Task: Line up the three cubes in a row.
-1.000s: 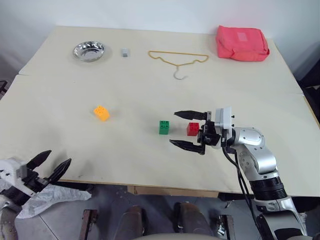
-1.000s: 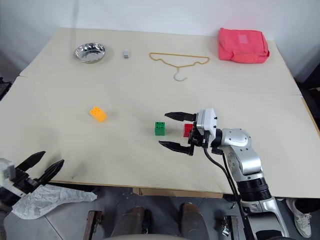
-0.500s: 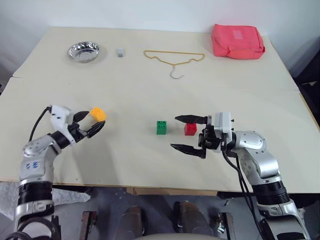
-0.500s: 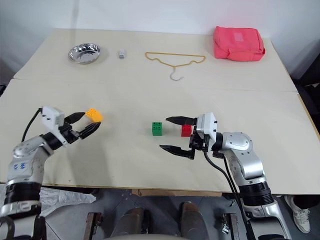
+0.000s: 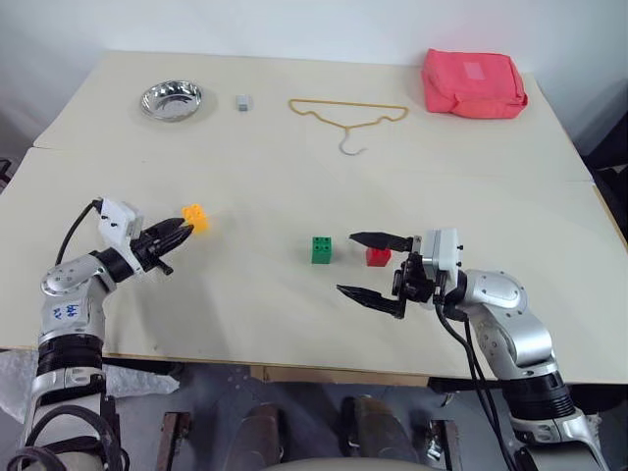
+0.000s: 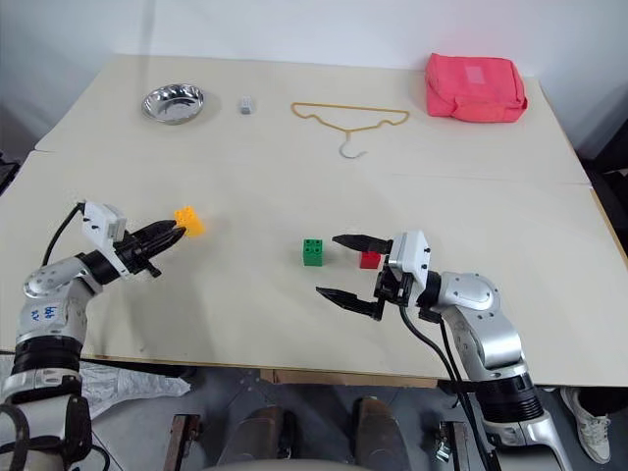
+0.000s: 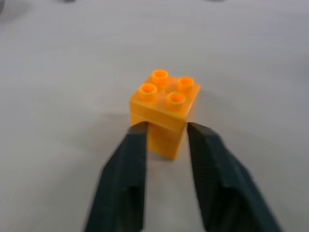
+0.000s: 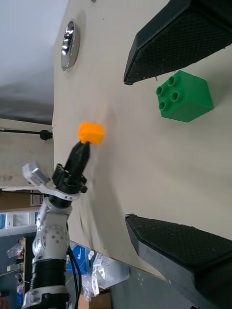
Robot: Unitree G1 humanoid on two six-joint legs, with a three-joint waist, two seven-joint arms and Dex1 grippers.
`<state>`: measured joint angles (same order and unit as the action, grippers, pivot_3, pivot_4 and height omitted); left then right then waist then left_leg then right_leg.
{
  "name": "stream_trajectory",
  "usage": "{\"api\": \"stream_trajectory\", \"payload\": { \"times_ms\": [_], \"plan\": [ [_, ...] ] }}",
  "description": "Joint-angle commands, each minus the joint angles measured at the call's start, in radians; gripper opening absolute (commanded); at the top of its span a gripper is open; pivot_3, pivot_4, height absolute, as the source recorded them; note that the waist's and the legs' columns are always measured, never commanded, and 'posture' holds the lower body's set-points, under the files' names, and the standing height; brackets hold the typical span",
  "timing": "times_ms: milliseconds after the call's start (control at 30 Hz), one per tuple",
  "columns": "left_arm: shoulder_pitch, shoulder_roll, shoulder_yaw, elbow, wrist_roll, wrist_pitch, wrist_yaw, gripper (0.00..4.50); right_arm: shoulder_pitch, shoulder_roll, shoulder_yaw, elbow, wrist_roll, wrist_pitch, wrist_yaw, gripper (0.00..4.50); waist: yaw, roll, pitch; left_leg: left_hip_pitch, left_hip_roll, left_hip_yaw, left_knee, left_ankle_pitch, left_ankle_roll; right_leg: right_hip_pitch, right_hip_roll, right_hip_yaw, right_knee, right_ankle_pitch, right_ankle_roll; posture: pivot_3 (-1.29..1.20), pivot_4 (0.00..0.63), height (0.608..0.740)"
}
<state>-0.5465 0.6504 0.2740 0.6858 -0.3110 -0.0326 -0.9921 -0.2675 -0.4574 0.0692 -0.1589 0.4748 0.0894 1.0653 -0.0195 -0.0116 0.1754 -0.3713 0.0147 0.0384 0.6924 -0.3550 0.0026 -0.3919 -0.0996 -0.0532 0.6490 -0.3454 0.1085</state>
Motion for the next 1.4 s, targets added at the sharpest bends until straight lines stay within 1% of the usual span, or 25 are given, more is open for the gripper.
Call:
{"api": "stream_trajectory", "payload": {
  "times_ms": [33,100,200,333,467,600,733,833,900,967,1067,1133,1233,1267,1300,1400],
  "plan": [
    [-0.069,0.022,-0.033,0.055,-0.006,-0.038,-0.138,0.47,0.013,-0.009,-0.027,-0.054,0.009,-0.008,-0.018,4.5,-0.001,0.0,0.0,0.0,0.0,0.0,0.0,0.0,0.0,0.0,0.0,0.0,0.0,0.0,0.0,0.0,0.15,0.74],
    [-0.142,0.016,-0.089,0.085,0.018,-0.061,-0.243,0.47,0.026,-0.02,-0.038,-0.063,0.01,-0.006,-0.024,4.5,0.0,0.0,0.0,0.0,0.0,0.001,0.0,0.0,0.0,0.0,0.001,0.0,0.0,0.0,0.0,0.0,0.15,0.74],
    [-0.252,-0.005,-0.168,0.166,0.07,-0.12,-0.346,0.47,0.043,-0.031,-0.049,-0.071,0.009,-0.007,-0.03,4.5,0.011,0.0,0.0,-0.001,-0.001,0.001,0.001,0.0,0.001,0.0,0.002,-0.001,0.001,0.0,0.0,0.0,0.15,0.74],
    [-0.37,-0.05,-0.232,0.284,0.123,-0.196,-0.42,0.47,0.051,-0.033,-0.054,-0.073,0.006,-0.009,-0.038,4.5,0.017,0.0,0.0,-0.001,-0.002,0.002,0.001,0.0,0.002,0.0,0.002,-0.001,0.001,0.0,0.001,0.0,0.15,0.74],
    [-0.458,-0.117,-0.31,0.398,0.198,-0.3,-0.498,0.47,0.084,-0.028,-0.063,-0.109,-0.004,-0.013,-0.075,4.5,0.017,-0.001,0.0,-0.001,-0.002,0.002,0.001,0.0,0.002,-0.001,0.002,-0.002,0.001,0.0,0.001,0.0,0.15,0.74],
    [-0.47,-0.128,-0.276,0.438,0.177,-0.33,-0.521,0.47,0.138,-0.033,-0.078,-0.147,-0.007,-0.013,-0.109,4.5,0.01,-0.001,0.001,-0.001,-0.001,0.003,0.001,0.0,0.002,-0.001,0.002,-0.003,0.0,0.0,0.001,0.0,0.15,0.74],
    [-0.448,-0.122,-0.218,0.393,0.116,-0.272,-0.535,0.47,0.174,-0.031,-0.082,-0.168,-0.005,-0.013,-0.126,4.5,0.01,-0.001,0.001,-0.001,0.0,0.003,0.001,0.0,0.002,-0.001,0.002,-0.003,0.001,0.0,0.001,0.0,0.15,0.74],
    [-0.373,-0.107,-0.176,0.253,0.054,-0.219,-0.531,1.05,0.179,-0.029,-0.073,-0.166,-0.006,-0.017,-0.128,4.5,0.01,-0.001,0.001,-0.001,0.0,0.003,0.002,0.0,0.002,-0.001,0.001,-0.002,0.002,0.0,0.001,0.0,0.15,0.74],
    [-0.305,-0.091,-0.146,0.13,0.01,-0.167,-0.503,1.57,0.17,-0.028,-0.068,-0.156,-0.005,-0.019,-0.122,4.5,0.009,-0.001,0.001,-0.001,0.0,0.002,0.002,0.0,0.002,-0.001,0.001,-0.002,0.002,0.0,0.001,0.0,0.15,0.74],
    [-0.206,-0.06,-0.08,-0.016,-0.046,-0.092,-0.43,2.07,0.149,-0.023,-0.061,-0.141,-0.002,-0.019,-0.115,4.5,0.003,-0.001,0.001,-0.001,0.0,0.001,0.002,0.0,0.002,-0.001,0.0,-0.002,0.002,0.0,0.001,0.0,0.15,0.74],
    [-0.078,-0.026,0.0,-0.169,-0.097,-0.004,-0.325,2.9,0.127,-0.016,-0.056,-0.124,0.001,-0.025,-0.106,4.5,-0.009,-0.001,0.001,-0.001,0.001,-0.001,0.002,0.0,0.002,-0.001,-0.006,-0.001,0.002,0.0,0.001,0.0,0.15,0.74],
    [0.033,-0.004,0.084,-0.248,-0.13,0.034,-0.229,3.46,0.105,-0.007,-0.048,-0.105,0.0,-0.037,-0.095,4.5,-0.01,-0.001,0.001,-0.001,0.001,-0.001,0.002,0.001,0.002,0.0,-0.007,-0.001,0.002,0.0,0.001,0.0,0.15,0.74],
    [0.231,0.008,0.2,-0.308,-0.127,0.018,-0.099,4.37,0.052,0.017,-0.035,-0.069,0.004,-0.049,-0.081,4.5,-0.017,0.0,0.001,0.001,0.001,-0.001,0.001,0.001,0.002,0.0,-0.008,0.001,0.002,0.0,0.001,0.0,0.15,0.74],
    [0.285,0.005,0.224,-0.316,-0.12,0.005,-0.066,4.47,0.033,0.022,-0.031,-0.056,0.004,-0.052,-0.075,4.5,-0.017,0.0,0.001,0.001,0.0,-0.001,0.001,0.001,0.002,0.0,-0.01,0.001,0.002,0.0,0.001,0.0,0.15,0.74],
    [0.322,-0.001,0.238,-0.321,-0.108,-0.023,-0.033,4.47,0.019,0.026,-0.027,-0.045,0.003,-0.053,-0.069,4.5,-0.013,0.0,0.001,0.001,0.0,-0.001,0.001,0.001,0.002,0.0,-0.01,0.001,0.002,0.0,0.0,0.0,0.15,0.74],
    [0.372,-0.013,0.246,-0.308,-0.093,-0.051,0.04,4.47,-0.012,0.032,-0.024,-0.019,0.005,-0.053,-0.051,4.5,0.006,-0.001,0.002,0.0,-0.001,-0.002,0.001,0.001,0.002,0.001,-0.012,0.0,0.001,0.0,0.0,0.0,0.15,0.74]
  ]
}}
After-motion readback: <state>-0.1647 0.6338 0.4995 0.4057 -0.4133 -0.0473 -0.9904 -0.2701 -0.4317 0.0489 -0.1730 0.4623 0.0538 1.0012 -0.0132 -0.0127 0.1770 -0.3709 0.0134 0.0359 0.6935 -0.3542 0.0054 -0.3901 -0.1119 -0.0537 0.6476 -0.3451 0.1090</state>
